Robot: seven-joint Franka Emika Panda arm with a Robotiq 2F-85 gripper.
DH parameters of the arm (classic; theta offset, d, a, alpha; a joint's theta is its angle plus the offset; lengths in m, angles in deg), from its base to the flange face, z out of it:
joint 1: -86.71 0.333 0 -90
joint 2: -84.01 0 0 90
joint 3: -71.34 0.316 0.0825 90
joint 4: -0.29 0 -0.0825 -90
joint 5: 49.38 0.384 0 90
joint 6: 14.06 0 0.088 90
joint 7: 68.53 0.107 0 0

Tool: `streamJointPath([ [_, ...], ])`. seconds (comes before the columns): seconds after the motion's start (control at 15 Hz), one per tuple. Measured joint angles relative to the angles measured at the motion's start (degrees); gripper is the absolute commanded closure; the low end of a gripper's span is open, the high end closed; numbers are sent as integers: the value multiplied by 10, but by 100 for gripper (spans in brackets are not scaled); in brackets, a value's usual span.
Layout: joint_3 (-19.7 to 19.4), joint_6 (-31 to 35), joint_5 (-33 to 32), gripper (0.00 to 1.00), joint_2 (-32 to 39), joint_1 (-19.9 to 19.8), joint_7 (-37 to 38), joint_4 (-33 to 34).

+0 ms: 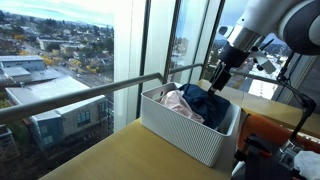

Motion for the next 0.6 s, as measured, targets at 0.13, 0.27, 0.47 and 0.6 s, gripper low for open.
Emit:
streamJointPath([
  [0.13, -5, 13, -28, 0, 42, -5, 13, 13],
  [0.27, -16, 20, -47, 0, 85, -7, 20, 26],
  [0.47, -36, 30, -55, 0, 141, -7, 20, 42],
  [0.6, -49, 33, -55, 0, 169, -7, 20, 56],
])
